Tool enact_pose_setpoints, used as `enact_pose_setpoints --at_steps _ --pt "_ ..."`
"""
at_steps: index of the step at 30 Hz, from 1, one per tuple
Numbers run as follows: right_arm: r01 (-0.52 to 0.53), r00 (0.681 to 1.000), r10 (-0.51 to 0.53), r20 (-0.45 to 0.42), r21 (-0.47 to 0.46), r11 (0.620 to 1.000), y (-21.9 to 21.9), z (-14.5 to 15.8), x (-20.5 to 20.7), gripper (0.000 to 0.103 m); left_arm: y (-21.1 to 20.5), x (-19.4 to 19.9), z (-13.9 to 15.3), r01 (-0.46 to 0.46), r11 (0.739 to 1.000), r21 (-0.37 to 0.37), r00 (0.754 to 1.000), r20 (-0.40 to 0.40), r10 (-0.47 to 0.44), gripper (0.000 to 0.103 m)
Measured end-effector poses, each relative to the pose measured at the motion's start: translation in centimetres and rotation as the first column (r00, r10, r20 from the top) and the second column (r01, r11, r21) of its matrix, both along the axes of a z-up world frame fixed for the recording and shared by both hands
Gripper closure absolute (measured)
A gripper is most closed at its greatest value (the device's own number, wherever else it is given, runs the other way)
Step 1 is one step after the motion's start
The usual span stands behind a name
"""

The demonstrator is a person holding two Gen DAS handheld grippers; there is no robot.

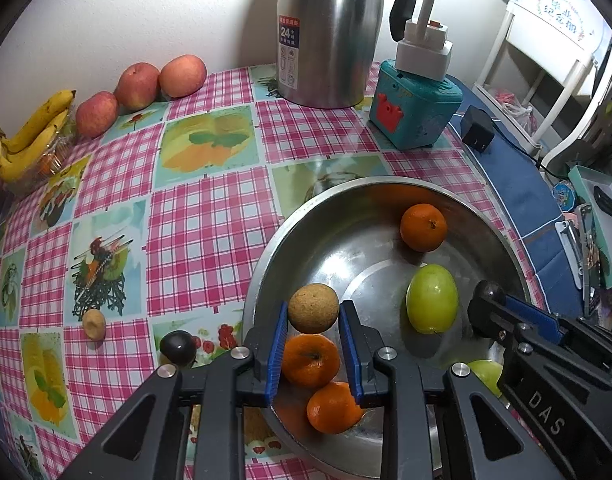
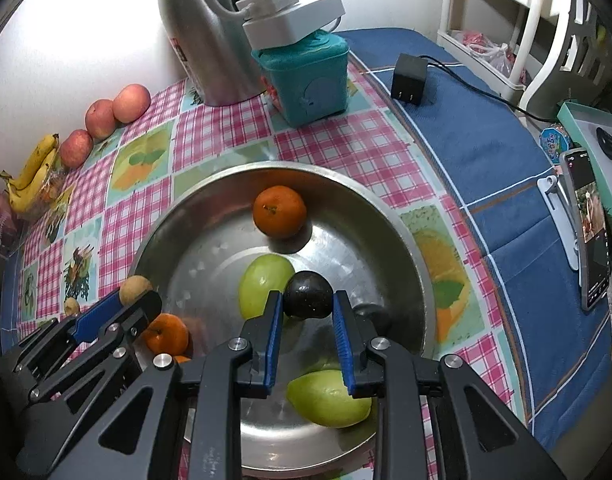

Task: Organize fruits
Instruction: 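Carry the held plum and brown fruit over the steel bowl, then open the right gripper to drop the plum while the left releases the brown fruit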

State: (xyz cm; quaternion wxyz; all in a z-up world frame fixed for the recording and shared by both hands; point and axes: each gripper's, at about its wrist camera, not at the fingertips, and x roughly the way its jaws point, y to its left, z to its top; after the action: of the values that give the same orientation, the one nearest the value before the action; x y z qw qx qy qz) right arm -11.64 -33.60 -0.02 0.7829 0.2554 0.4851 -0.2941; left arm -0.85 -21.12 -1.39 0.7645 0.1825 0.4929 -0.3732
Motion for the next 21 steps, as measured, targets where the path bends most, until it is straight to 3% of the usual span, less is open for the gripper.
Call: enact_pose_setpoints --at_steps 21 --pt "-0.027 0.998 0.028 -0.047 0.021 0.999 0.25 -0.58 0.67 0.077 -0.03 0.05 -0.25 -0.003 1.000 0.008 1.000 -0.021 0.003 0.071"
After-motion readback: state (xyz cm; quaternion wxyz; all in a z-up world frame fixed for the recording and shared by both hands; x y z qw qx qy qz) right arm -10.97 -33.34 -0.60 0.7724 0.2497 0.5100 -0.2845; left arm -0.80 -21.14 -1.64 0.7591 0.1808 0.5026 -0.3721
